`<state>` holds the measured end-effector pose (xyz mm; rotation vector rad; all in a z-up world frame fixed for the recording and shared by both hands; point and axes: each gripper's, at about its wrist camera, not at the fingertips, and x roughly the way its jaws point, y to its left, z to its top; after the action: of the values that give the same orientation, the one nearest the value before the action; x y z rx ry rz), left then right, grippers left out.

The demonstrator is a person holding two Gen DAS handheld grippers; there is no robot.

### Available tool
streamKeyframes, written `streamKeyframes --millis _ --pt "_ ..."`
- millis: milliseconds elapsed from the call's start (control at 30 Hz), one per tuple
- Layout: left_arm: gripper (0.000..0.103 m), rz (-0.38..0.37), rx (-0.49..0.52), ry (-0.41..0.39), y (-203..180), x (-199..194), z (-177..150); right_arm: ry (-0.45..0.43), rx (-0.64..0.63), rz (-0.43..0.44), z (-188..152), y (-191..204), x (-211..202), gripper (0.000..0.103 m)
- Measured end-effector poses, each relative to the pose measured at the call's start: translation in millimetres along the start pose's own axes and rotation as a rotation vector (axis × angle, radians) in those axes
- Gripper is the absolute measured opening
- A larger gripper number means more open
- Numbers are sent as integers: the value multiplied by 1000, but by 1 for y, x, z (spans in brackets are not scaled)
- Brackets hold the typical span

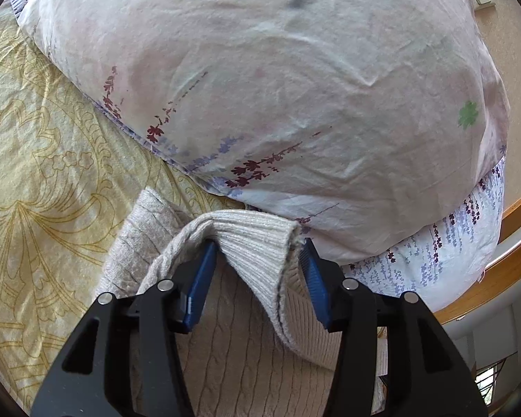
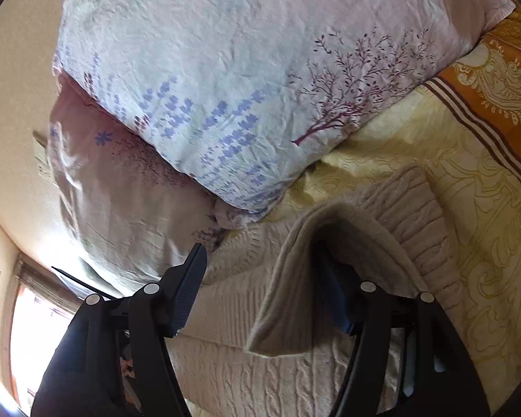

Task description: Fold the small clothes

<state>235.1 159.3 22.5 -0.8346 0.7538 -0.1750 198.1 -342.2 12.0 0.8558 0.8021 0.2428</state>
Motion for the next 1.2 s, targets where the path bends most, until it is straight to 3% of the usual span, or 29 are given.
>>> streamKeyframes --millis 100,167,200,233,267,333,433,500,567,600,633,833,1000,1100,1200 --pt "49 13 14 8 0 -5 -5 56 -102 -131 -6 13 4 62" --pt "49 18 20 22 -2 -9 -9 76 -124 -164 -9 15 4 45" --pt "49 15 25 31 -3 -9 -12 82 -127 -162 -8 14 4 26" --pt "47 15 30 42 -6 -10 -15 94 -117 -149 -8 12 6 13" --pt "44 9 32 53 -8 -11 -17 91 -96 -118 -8 9 6 13" --pt "25 -18 25 82 -11 -7 -19 58 -66 -54 -6 6 3 11" --pt "14 -37 11 85 -14 0 -15 -40 -3 71 2 -2 -3 11" --pt "14 -48 -19 56 -10 2 -12 -106 39 135 7 -9 -3 11" --pt "17 -46 -64 21 -4 2 -10 -131 82 145 10 -17 0 30" --pt "28 -44 -81 11 -1 2 -10 -134 97 144 10 -20 1 59" --pt "39 -41 -92 3 2 -1 -10 -137 113 144 11 -23 1 73" --pt "54 -41 -57 -3 -1 -13 -7 -128 101 141 11 -15 0 74" --pt "57 -25 -11 47 -3 -23 -10 -157 36 91 14 -1 -18 73" --pt "67 39 100 57 -10 -40 -15 -221 -56 -5 21 3 -44 73" --pt "67 131 245 18 -10 -69 -20 -205 -103 -152 24 4 -58 67"
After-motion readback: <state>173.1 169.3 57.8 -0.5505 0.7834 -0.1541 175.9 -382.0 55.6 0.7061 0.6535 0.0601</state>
